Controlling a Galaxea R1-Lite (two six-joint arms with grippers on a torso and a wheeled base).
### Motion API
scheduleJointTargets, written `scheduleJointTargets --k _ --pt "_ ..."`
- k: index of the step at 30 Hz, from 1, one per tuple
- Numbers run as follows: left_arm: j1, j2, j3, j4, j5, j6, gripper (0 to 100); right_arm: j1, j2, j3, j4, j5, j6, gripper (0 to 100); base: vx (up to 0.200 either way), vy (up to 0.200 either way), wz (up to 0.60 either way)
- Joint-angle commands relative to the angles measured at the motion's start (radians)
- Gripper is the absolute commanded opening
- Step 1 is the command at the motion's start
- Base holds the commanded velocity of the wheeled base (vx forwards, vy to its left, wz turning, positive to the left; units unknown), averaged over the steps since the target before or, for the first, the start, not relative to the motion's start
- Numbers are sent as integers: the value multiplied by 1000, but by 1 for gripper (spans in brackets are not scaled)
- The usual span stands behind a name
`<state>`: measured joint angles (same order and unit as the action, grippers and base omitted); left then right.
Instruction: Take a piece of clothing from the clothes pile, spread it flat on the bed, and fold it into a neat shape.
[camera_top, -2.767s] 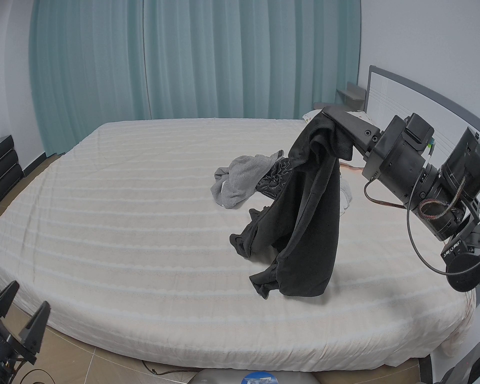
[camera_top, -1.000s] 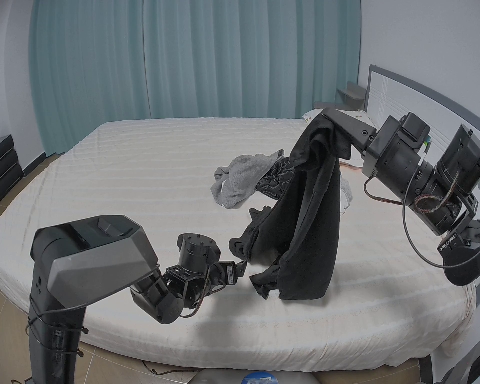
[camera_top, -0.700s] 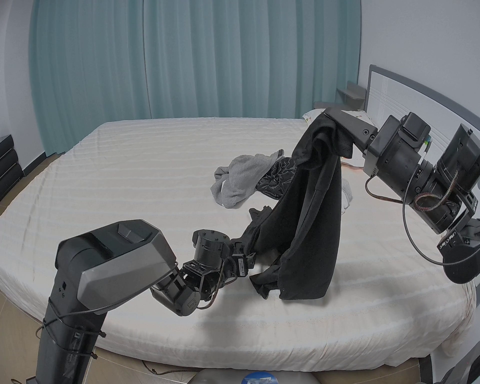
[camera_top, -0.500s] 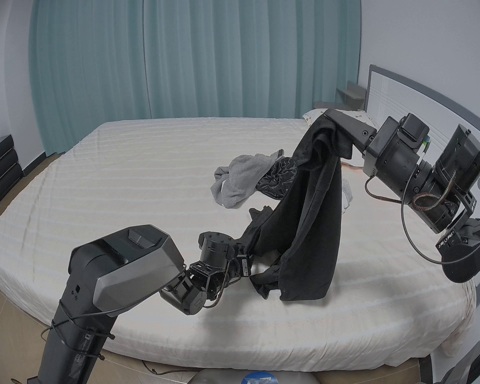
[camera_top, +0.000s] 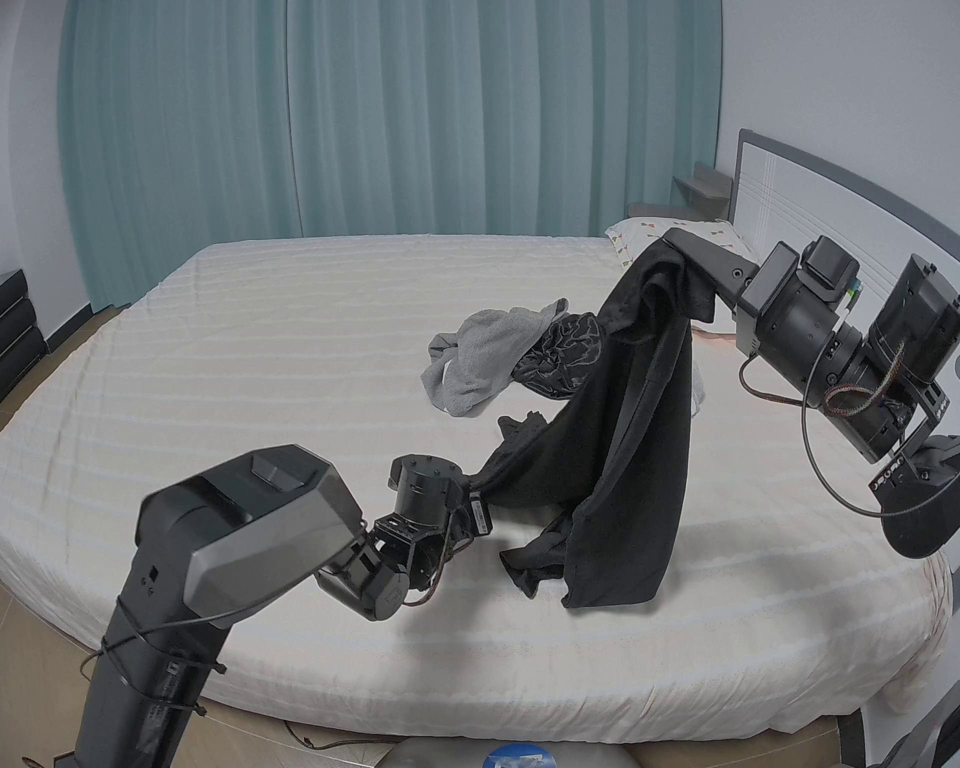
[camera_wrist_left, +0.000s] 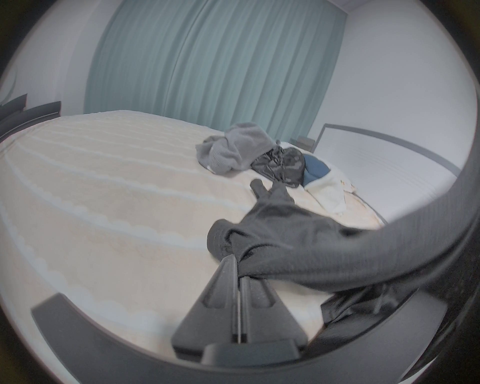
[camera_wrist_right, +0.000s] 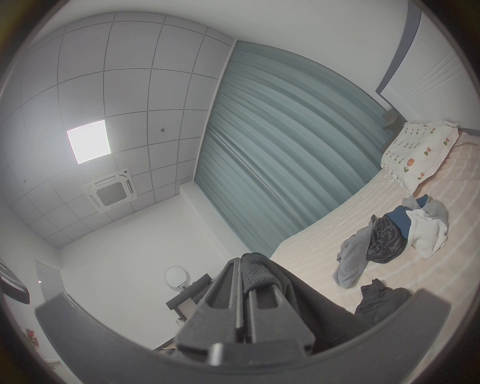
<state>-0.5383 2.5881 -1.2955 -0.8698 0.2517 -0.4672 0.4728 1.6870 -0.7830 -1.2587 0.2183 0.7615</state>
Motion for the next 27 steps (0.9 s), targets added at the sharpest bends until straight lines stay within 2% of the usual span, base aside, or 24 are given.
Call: scheduleJointTargets --k 1,7,13,21,24,27 --pt "54 -220 121 9 15 -37 0 -57 60 4 -1 -2 -2 0 0 0 0" --pt "113 -480 193 161 15 -53 0 -148 151 -36 -1 -2 -21 0 0 0 0" --pt "144 -660 154 287 17 -80 0 -200 189 -168 5 -11 -22 0 0 0 0" --pt "182 -770 122 301 23 -88 0 -221 151 -400 87 -25 -22 0 0 0 0" --pt "182 -784 122 305 23 -145 0 -206 152 -381 88 -54 -22 0 0 0 0" --pt "176 -778 147 310 23 -255 0 -184 169 -246 88 -77 -22 0 0 0 0"
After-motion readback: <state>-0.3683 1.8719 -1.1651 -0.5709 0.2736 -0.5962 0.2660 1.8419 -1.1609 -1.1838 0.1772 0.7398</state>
